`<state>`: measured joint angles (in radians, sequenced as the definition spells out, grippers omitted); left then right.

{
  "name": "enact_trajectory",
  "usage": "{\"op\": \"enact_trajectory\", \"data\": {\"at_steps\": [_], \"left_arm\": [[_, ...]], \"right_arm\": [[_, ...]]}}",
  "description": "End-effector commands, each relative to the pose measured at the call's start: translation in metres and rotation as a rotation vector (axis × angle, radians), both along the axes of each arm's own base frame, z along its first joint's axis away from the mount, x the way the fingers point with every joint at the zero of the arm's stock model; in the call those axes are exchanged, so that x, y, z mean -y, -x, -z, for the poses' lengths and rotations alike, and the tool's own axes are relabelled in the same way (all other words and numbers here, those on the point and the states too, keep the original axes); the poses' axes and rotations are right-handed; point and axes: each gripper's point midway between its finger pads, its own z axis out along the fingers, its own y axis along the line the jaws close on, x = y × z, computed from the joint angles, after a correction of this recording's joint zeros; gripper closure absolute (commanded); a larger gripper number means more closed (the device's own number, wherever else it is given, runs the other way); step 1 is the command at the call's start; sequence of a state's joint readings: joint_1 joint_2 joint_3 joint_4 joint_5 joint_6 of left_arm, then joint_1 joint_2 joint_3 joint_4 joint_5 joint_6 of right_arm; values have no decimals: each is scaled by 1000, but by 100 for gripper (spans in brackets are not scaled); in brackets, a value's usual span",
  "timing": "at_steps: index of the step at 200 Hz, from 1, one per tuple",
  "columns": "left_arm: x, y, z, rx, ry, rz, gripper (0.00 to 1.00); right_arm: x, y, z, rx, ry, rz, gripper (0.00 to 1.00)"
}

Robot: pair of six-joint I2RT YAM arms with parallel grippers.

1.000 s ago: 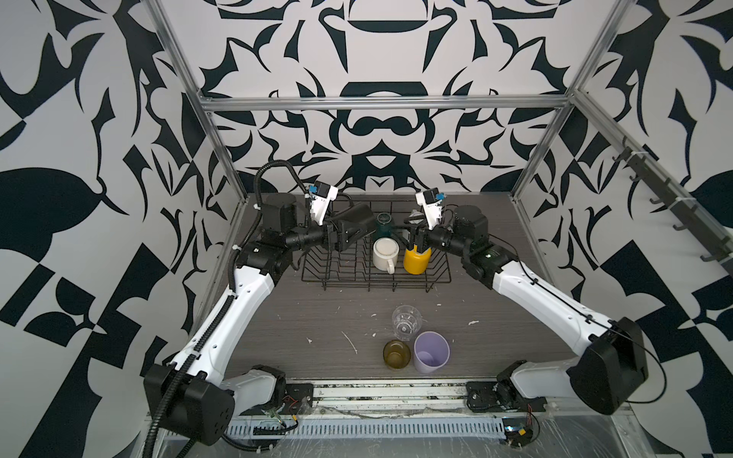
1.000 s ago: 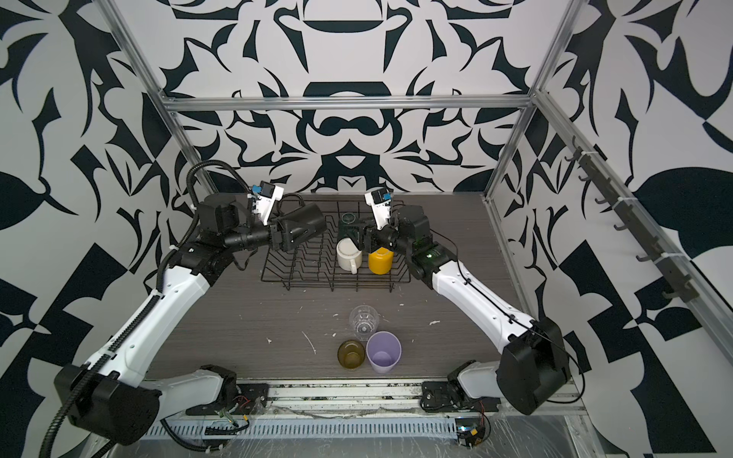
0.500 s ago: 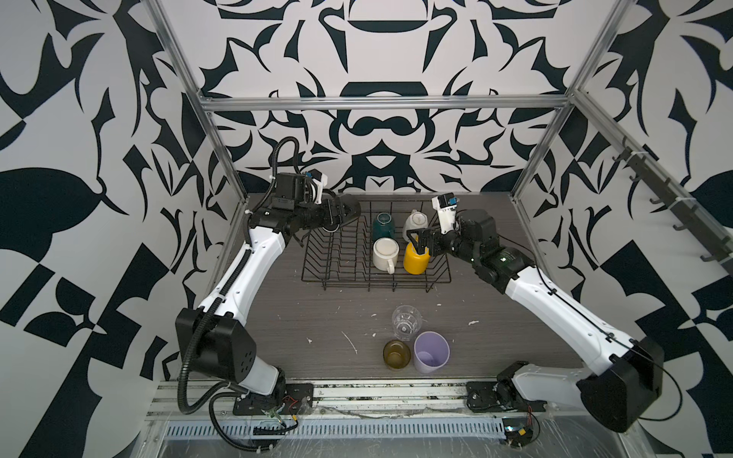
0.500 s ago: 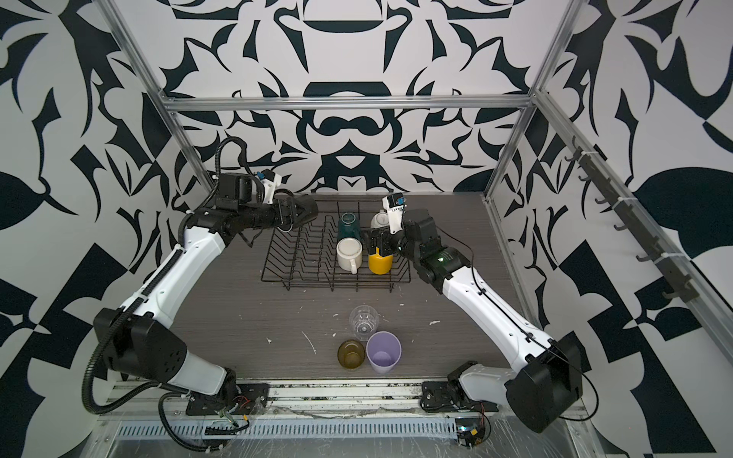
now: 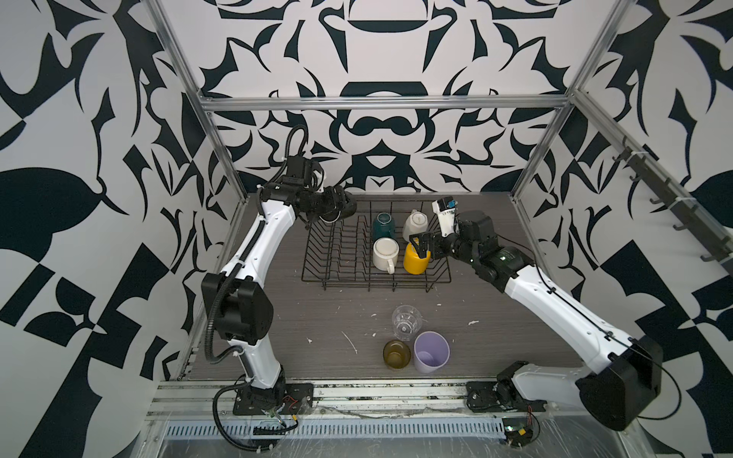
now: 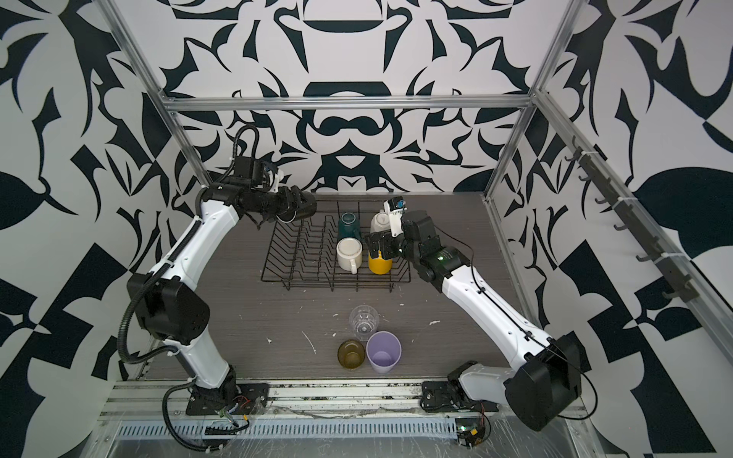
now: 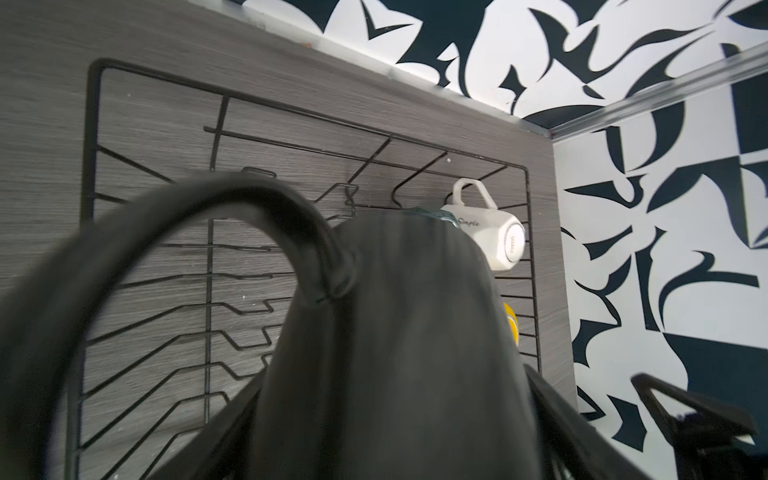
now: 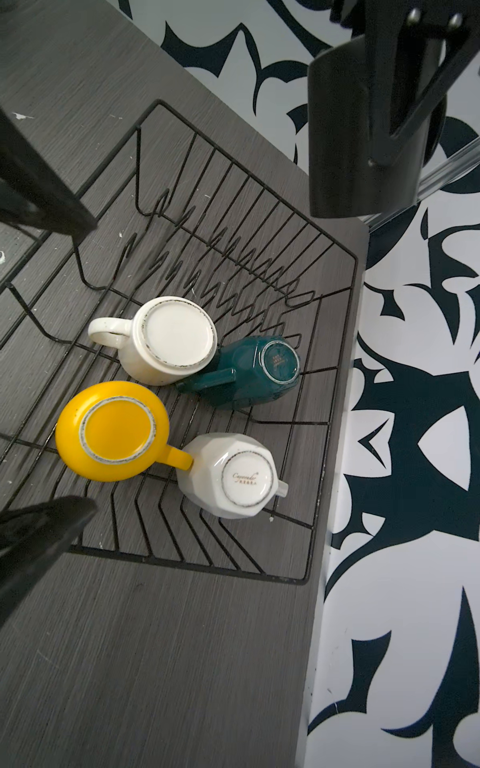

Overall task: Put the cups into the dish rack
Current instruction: 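Lower the black mug upside down into the rack's far corner with the left gripper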

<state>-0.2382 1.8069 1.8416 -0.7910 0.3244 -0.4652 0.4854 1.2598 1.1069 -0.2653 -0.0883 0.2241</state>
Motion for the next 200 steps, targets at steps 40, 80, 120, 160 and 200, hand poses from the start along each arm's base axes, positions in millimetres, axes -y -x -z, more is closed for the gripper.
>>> {"op": "enact_trajectory", "data": {"at_steps": [40,80,120,160,200], "left_arm": [[-20,-11,15,-104,-90,-56,100],[-23,-19,37,-166,-138,-48,100],[-27,-22,54,-216,-181,-57,100],[-28,-23,73,-260,-193,-68,100],[-27,-27,90,-294,-194,-77,100]], "right_arm": [[1,-2,-11,50,-13,-13,1],[3,0,-7,48,-11,-15,1],[1,1,-4,42,-20,-34,1],[-1,2,-1,31,-36,-39,1],[-2,2,1,24,-41,-47,1]]}}
